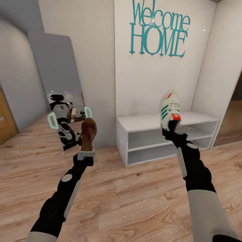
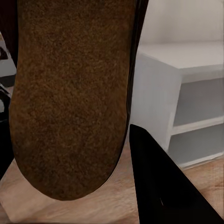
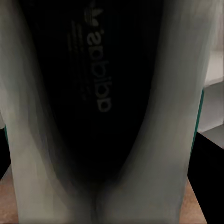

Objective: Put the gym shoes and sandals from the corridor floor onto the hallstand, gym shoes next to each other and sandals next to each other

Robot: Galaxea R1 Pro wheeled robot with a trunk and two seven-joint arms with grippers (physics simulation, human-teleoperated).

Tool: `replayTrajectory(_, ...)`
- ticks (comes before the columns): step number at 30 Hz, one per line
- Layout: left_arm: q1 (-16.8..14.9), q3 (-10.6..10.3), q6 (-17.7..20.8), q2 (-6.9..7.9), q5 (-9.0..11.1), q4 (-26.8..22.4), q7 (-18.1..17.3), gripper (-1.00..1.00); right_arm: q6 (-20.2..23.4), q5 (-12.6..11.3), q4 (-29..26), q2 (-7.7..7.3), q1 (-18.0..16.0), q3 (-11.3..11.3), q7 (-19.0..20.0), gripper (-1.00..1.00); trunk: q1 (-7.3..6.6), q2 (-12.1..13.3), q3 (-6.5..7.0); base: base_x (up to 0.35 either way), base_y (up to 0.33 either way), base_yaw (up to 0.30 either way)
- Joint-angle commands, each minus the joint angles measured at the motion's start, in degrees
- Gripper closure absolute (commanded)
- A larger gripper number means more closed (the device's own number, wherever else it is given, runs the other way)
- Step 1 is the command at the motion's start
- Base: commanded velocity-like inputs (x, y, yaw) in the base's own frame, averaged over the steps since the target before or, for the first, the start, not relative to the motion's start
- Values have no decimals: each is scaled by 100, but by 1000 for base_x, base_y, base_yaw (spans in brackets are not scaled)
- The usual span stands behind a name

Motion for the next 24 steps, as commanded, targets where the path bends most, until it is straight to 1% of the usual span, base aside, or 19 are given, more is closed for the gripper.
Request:
replayTrajectory(1,-4,-3,34,-1,-26,-7,-6,100,33,6,-11,3,-3,-7,0,100,-1,-3,0,0,0,243)
replayTrajectory(24,-4,1,34,-1,-27,-7,-6,100,33,6,-13,3,-3,-7,0,100,-1,-3,129,0,0,244)
